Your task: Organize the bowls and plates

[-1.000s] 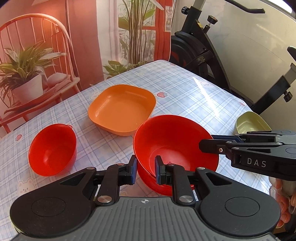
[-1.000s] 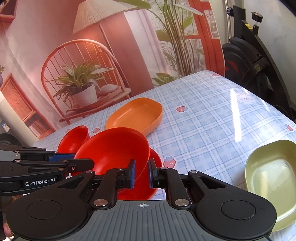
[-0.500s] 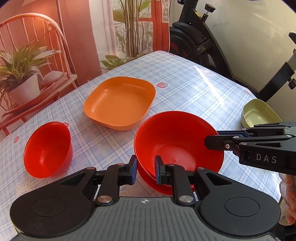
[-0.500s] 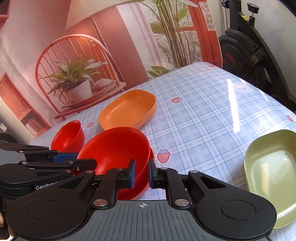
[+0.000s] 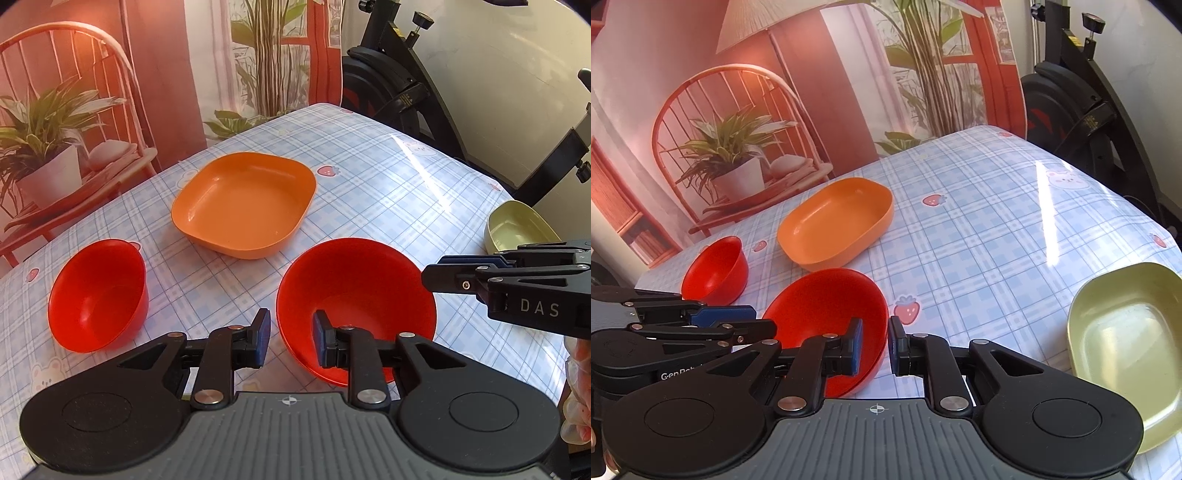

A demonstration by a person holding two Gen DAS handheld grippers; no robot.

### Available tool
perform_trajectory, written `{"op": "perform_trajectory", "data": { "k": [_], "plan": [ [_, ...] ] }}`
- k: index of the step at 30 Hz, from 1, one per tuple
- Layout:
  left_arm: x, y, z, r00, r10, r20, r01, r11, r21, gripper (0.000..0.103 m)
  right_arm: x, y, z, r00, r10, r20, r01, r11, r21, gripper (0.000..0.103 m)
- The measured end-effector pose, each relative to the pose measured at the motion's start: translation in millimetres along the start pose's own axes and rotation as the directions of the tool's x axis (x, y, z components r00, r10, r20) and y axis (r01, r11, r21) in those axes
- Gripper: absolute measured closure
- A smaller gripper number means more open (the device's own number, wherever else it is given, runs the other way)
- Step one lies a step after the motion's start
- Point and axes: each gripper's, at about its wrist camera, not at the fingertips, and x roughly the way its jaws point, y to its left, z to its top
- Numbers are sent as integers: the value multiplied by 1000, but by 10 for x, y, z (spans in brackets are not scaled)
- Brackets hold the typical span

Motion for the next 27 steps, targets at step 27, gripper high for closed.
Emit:
{"op": "perform_trajectory", "data": {
  "k": [27],
  "plan": [
    [-547,1678,-333,970,157,187,-83,933,-350,64,228,1154,388,996,90,18,-82,958,-274,76]
  ]
}}
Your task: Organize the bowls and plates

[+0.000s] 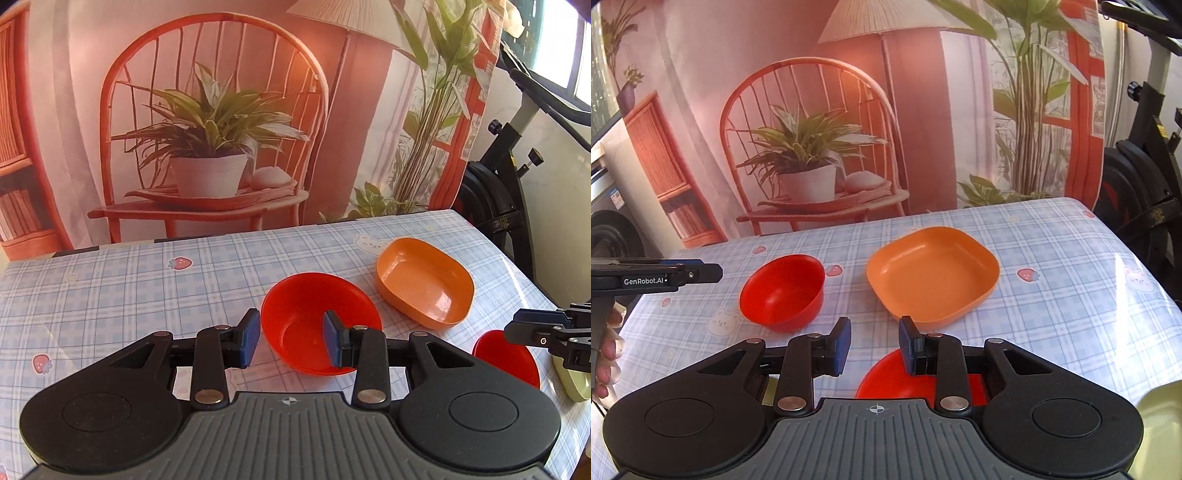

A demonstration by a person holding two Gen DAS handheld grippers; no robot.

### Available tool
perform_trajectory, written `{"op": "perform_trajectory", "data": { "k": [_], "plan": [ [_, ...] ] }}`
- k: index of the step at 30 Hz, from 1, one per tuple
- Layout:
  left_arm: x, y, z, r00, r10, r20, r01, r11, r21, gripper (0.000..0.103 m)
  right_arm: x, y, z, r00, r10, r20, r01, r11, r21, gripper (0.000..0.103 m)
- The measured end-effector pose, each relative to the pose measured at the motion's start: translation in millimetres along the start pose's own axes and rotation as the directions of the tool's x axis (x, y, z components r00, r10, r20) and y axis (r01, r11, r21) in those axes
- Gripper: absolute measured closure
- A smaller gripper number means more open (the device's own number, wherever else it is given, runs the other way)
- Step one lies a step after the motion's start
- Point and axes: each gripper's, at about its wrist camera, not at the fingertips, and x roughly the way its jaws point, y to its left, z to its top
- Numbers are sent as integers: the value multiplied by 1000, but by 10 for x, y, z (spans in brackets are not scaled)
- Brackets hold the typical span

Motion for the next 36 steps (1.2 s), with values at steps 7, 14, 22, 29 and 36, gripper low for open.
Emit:
{"op": "perform_trajectory", "data": {
  "k": [7,14,22,29,36],
  "plan": [
    [314,165,1,1000,10,-29,-11,999,-33,64,402,289,237,998,64,-18,-64,997,-30,76],
    [581,353,-148,997,11,-75,-19,995,-103,64,858,360,284,996,70,-61,-73,996,-53,76],
    [697,385,-238,996,-33,-78,23,992,-123,65,1272,388,275,990,51,-132,-58,997,-53,76],
    [742,412,-314,996,-46,-81,33,988,-154,79,1434,414,240,983,73,-170,-78,997,-22,77],
    [693,362,-322,996,-50,-79,38,989,-142,87,1456,434,191,979,99,-180,-99,995,6,90]
  ]
}}
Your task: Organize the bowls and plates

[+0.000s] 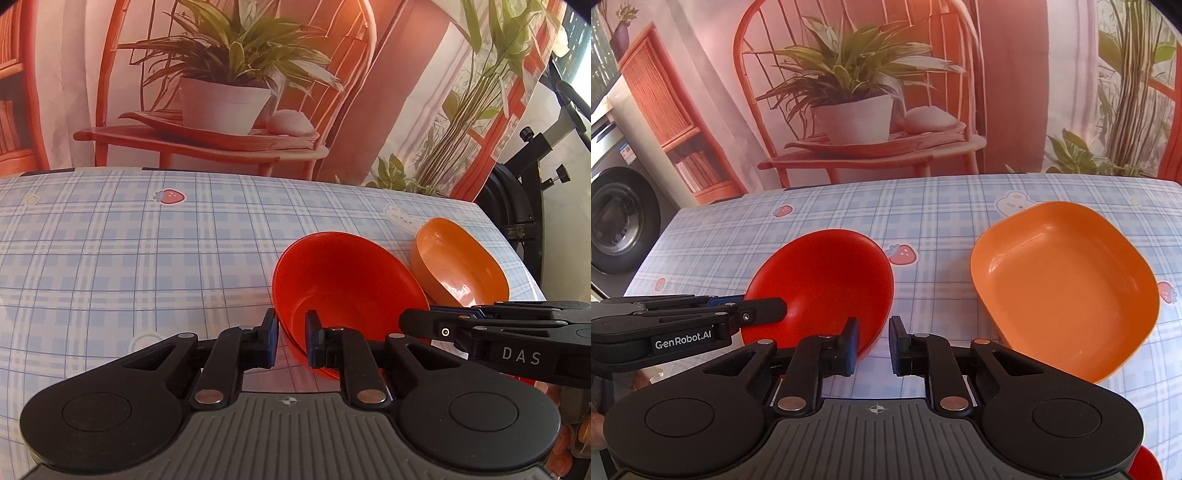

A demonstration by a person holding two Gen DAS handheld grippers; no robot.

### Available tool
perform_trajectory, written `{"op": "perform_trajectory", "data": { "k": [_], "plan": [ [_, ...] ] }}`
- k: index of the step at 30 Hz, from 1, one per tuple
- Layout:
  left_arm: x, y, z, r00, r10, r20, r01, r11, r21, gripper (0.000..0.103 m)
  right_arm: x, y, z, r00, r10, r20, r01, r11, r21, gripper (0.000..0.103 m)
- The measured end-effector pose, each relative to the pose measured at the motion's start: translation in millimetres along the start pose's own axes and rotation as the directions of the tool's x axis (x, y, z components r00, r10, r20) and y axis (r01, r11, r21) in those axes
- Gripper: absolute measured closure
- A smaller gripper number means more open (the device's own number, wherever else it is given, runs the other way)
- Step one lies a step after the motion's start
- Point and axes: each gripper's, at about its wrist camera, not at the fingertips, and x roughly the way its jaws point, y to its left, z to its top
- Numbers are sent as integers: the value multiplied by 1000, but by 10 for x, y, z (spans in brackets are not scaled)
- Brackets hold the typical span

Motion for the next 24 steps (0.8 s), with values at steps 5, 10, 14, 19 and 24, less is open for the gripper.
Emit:
{"op": "perform_trajectory", "data": {
  "k": [5,10,14,19,24],
  "plan": [
    [-115,-58,11,1000,6,13,-6,1000,19,87,-113,1,-29,1000,15,23,-15,1000,16,90],
    [-293,-163,12,999,6,38,-8,999,54,87,-310,-12,-63,998,27,58,-30,998,49,90],
    [-436,-320,6,999,11,52,-16,995,94,87,-546,-11,-138,995,24,96,-30,997,66,90],
    [-544,-543,-16,998,1,61,-9,990,143,87,-837,-71,-265,990,4,144,-18,995,100,90],
    [-607,-798,-71,998,-20,57,9,981,196,87,-1143,-195,-446,980,-30,199,0,989,148,90]
  ]
}}
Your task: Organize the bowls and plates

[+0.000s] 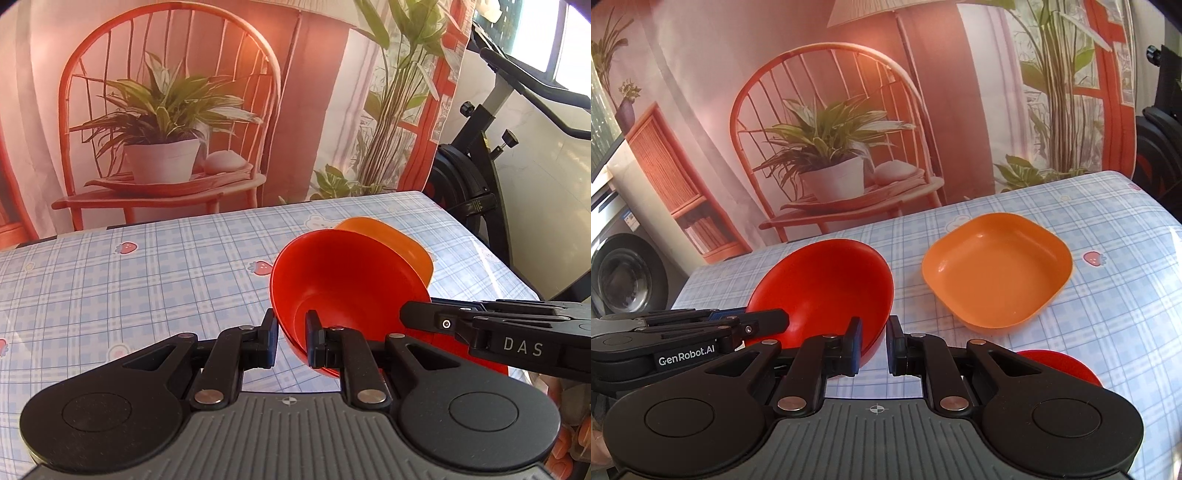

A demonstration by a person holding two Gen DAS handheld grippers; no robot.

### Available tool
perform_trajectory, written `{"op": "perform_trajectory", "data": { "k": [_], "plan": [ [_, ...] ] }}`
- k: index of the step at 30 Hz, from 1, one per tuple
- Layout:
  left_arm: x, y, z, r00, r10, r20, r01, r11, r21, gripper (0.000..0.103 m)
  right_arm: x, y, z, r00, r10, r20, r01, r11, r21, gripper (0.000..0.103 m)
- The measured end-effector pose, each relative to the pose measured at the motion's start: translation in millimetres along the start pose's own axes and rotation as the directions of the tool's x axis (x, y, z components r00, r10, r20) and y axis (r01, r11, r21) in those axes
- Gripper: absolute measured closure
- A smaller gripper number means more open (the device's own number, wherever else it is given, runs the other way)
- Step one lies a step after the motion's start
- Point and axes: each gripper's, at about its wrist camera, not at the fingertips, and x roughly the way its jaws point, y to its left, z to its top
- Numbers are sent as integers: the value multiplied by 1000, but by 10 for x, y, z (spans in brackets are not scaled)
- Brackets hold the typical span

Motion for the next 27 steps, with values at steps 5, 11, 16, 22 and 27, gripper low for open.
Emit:
{"op": "perform_trajectory", "data": {
  "k": [5,11,16,22,27],
  "plan": [
    [-21,-222,-36,999,-30,-13,30,999,29,86,-251,-162,-82,999,-22,31,21,999,31,90],
    [-24,-472,-94,998,-56,-29,58,996,70,85,-481,-379,-205,997,-46,63,42,997,58,91],
    [13,-658,-132,997,-69,-46,73,992,99,85,-584,-546,-307,995,-70,65,64,994,87,90],
    [59,-830,-168,996,-71,-62,78,990,121,85,-671,-723,-393,994,-81,70,73,991,112,91],
    [115,-966,-207,995,-69,-78,79,986,146,85,-696,-825,-445,992,-103,70,94,988,119,90]
  ]
}}
